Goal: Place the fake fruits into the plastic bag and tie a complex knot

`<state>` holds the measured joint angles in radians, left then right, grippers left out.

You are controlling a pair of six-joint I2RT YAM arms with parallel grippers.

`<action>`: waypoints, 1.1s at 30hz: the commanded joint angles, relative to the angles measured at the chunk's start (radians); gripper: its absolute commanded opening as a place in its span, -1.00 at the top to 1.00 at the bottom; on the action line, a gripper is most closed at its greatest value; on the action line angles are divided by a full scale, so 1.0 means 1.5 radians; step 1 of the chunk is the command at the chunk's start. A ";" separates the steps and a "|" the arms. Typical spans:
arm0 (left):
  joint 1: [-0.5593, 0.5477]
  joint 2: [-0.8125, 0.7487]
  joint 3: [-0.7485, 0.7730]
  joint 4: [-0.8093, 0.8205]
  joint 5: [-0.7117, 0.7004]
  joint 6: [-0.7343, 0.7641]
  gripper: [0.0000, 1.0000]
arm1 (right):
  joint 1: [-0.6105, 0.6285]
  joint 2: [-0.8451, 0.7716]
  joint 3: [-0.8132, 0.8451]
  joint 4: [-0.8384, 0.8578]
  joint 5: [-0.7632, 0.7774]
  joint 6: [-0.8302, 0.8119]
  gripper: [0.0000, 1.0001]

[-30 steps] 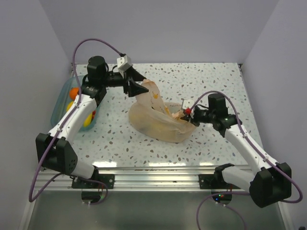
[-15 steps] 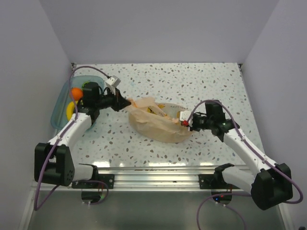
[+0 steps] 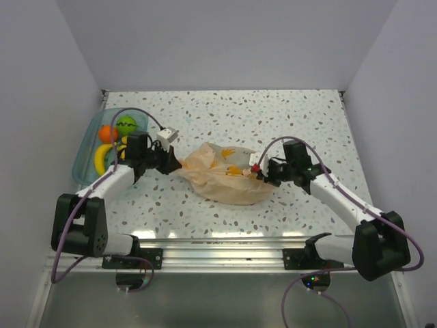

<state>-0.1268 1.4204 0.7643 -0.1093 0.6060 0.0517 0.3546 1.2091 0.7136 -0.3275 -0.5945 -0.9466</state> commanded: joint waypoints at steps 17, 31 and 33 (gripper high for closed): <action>-0.192 -0.205 0.196 -0.163 0.271 0.542 1.00 | 0.078 0.035 0.276 -0.097 0.082 0.452 1.00; -0.360 -0.047 0.231 0.199 0.066 0.101 1.00 | 0.112 0.068 0.305 -0.052 -0.021 0.495 1.00; -0.359 -0.045 0.223 0.209 0.044 0.088 1.00 | 0.112 0.060 0.299 -0.052 -0.034 0.493 1.00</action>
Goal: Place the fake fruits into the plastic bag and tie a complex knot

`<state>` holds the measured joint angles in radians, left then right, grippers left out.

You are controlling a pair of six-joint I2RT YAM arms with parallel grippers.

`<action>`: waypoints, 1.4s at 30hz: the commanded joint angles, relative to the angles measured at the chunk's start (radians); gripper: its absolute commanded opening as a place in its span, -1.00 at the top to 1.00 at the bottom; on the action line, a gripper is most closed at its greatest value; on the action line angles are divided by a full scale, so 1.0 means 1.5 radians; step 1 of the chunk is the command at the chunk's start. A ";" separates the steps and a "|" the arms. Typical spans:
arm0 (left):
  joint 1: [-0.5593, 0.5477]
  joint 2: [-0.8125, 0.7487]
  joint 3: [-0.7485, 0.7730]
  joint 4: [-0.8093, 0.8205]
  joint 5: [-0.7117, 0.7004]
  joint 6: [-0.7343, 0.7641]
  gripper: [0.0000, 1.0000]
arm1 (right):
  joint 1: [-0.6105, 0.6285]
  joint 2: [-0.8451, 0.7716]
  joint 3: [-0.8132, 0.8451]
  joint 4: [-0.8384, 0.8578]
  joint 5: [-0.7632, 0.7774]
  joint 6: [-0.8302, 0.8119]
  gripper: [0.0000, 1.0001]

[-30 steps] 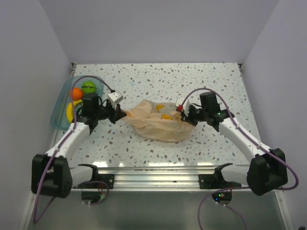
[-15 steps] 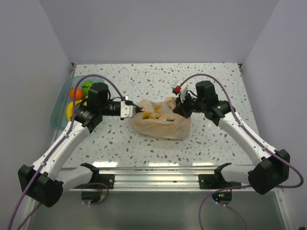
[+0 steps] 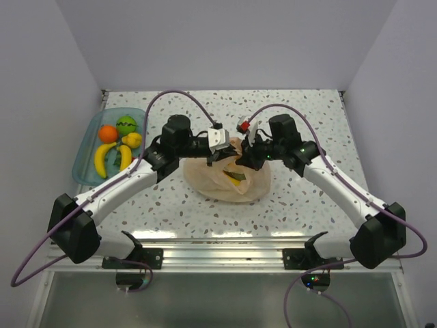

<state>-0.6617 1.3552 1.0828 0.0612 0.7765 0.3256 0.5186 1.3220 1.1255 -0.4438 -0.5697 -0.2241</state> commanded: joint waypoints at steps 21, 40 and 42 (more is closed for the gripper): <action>-0.003 0.007 -0.047 0.180 0.033 -0.259 0.95 | 0.003 0.003 0.020 0.073 -0.173 0.007 0.64; 0.134 -0.156 -0.022 -0.168 0.089 -0.025 -0.57 | -0.035 -0.016 -0.021 0.092 -0.169 -0.002 1.00; 0.133 -0.166 -0.029 -0.203 0.081 0.006 -0.62 | -0.035 -0.015 -0.021 0.092 -0.169 -0.001 1.00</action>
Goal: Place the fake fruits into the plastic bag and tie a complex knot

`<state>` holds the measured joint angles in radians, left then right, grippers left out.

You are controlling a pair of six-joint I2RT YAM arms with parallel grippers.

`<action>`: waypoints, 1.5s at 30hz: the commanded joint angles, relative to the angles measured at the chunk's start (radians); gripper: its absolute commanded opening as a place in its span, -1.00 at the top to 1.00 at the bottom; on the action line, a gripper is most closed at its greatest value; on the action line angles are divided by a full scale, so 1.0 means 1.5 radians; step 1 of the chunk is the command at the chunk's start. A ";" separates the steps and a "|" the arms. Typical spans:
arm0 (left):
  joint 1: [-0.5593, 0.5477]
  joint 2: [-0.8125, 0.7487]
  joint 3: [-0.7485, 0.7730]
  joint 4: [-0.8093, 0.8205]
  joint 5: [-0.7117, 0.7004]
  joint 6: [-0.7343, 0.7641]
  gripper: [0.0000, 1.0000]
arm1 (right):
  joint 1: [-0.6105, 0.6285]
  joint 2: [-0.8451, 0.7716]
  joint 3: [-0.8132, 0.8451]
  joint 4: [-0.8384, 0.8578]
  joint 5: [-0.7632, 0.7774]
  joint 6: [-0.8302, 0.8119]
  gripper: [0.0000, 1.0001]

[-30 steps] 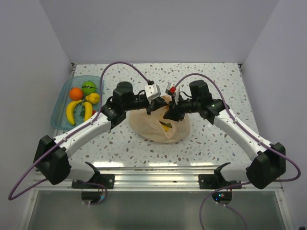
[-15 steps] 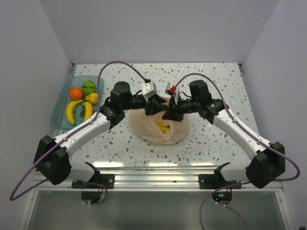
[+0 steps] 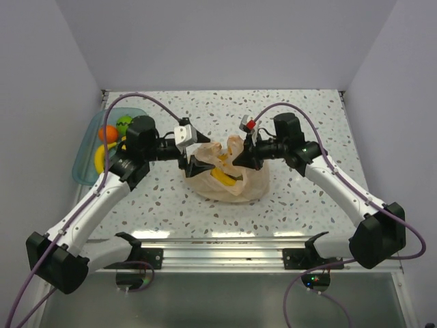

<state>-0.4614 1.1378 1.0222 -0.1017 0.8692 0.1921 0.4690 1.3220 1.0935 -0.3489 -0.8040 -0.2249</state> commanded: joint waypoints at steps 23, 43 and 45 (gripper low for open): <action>0.113 0.072 0.029 -0.250 0.127 0.600 -1.00 | -0.003 0.008 0.009 0.000 -0.010 -0.042 1.00; 0.003 0.225 0.173 -0.454 0.200 0.733 1.00 | -0.019 0.030 0.025 -0.010 0.033 -0.065 1.00; 0.004 0.205 0.150 -0.463 0.196 0.745 1.00 | -0.041 0.022 0.022 -0.011 0.036 -0.064 1.00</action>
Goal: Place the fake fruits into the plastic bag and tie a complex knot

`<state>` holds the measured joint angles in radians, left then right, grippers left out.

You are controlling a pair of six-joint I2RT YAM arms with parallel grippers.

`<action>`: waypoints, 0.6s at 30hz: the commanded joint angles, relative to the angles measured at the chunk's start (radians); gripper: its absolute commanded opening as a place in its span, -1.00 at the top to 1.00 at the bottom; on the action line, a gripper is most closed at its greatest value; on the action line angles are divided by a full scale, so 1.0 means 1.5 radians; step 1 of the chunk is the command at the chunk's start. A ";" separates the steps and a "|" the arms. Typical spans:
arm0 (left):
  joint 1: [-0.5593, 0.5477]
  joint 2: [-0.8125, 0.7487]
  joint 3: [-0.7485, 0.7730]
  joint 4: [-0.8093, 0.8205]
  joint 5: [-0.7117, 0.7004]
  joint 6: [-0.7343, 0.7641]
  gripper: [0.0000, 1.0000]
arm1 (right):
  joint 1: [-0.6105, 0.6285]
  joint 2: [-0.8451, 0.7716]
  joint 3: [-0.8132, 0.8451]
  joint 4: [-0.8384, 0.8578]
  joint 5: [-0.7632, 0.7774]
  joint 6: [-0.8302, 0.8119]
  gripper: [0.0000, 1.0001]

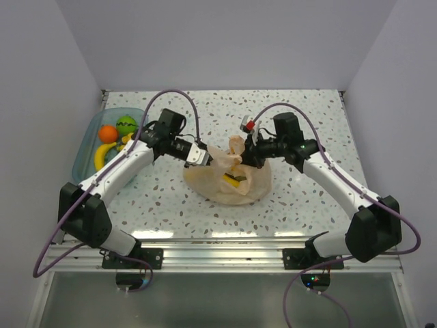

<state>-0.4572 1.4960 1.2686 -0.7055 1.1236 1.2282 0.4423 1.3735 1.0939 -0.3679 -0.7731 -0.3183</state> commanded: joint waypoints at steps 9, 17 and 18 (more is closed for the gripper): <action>-0.019 -0.075 -0.037 0.023 0.007 0.009 1.00 | -0.028 -0.015 0.017 0.004 0.016 0.001 1.00; -0.026 -0.060 -0.052 0.247 -0.051 -0.294 1.00 | 0.006 -0.015 0.030 -0.024 0.008 -0.014 1.00; -0.025 -0.061 -0.056 0.265 -0.060 -0.307 1.00 | 0.006 -0.018 0.027 -0.039 0.008 -0.022 1.00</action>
<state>-0.4942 1.4044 1.1954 -0.4732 1.0664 0.9260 0.4549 1.3716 1.0958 -0.3828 -0.7513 -0.3161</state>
